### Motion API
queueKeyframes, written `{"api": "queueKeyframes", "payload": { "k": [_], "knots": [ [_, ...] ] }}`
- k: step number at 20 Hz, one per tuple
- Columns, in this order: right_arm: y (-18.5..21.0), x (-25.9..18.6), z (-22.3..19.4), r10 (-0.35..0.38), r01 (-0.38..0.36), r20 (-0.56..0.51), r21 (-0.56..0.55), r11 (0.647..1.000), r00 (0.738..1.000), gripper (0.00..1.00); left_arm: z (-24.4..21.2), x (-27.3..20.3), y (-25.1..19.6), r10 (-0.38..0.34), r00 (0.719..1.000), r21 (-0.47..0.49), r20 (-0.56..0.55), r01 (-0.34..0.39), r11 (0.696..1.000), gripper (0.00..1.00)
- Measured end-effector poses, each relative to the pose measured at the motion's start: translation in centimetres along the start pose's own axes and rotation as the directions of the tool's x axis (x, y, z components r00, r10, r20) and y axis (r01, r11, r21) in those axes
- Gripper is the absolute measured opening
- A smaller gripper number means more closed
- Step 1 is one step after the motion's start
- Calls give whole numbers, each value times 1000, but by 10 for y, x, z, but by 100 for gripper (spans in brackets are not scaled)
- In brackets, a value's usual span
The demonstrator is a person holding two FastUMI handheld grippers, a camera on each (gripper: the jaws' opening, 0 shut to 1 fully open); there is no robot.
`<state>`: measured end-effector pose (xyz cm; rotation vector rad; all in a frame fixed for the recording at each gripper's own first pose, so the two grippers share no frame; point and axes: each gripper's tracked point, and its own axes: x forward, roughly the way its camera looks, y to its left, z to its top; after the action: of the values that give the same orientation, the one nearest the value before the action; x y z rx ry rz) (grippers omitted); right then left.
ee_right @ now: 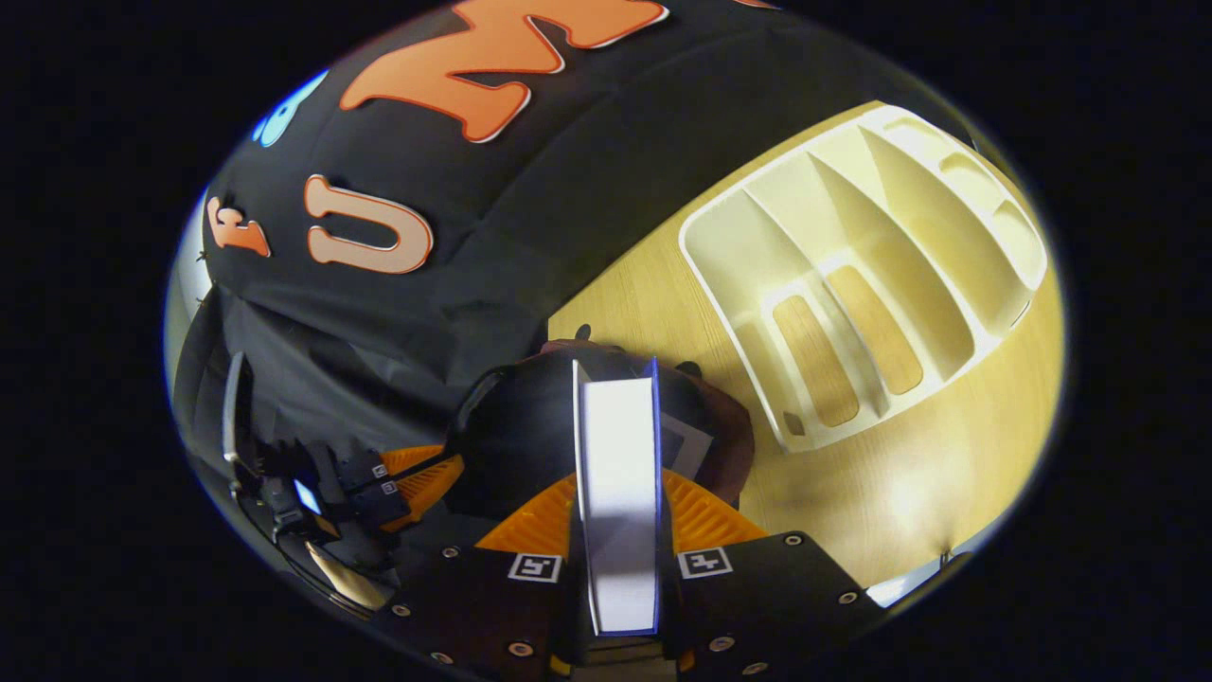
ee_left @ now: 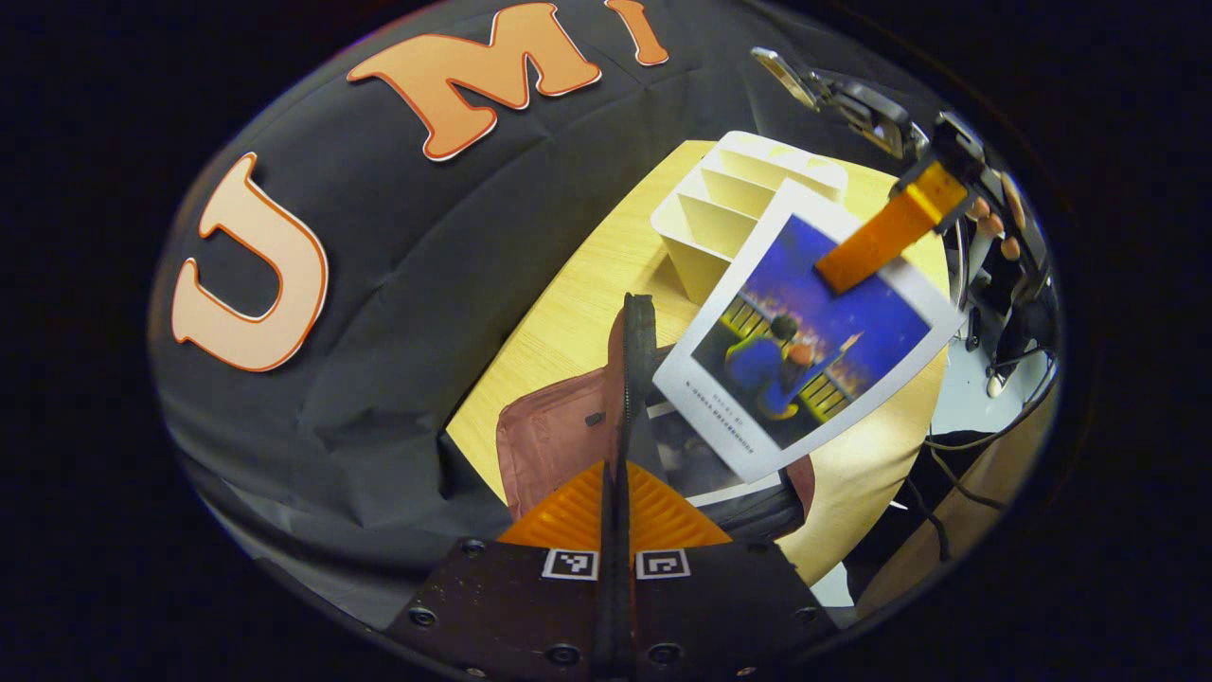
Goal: Open the schoolbag, grab two books from the bookshelf and put them into the schoolbag.
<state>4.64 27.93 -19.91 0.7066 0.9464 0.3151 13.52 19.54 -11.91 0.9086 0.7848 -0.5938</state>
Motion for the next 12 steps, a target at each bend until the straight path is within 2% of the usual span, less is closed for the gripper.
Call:
{"api": "queueKeyframes", "payload": {
  "k": [4,6,12],
  "knots": [
    [3,50,-9,39,-39,4,78,996,999,30,5,0,-2,6,1000,9,-4,-6,1000,1],
    [3,74,-15,33,-34,13,87,996,999,30,6,-1,-3,7,1000,9,-8,-7,1000,1],
    [29,130,-20,85,-90,44,134,987,995,30,17,-11,-11,7,1000,30,9,-8,1000,0]
  ]
}}
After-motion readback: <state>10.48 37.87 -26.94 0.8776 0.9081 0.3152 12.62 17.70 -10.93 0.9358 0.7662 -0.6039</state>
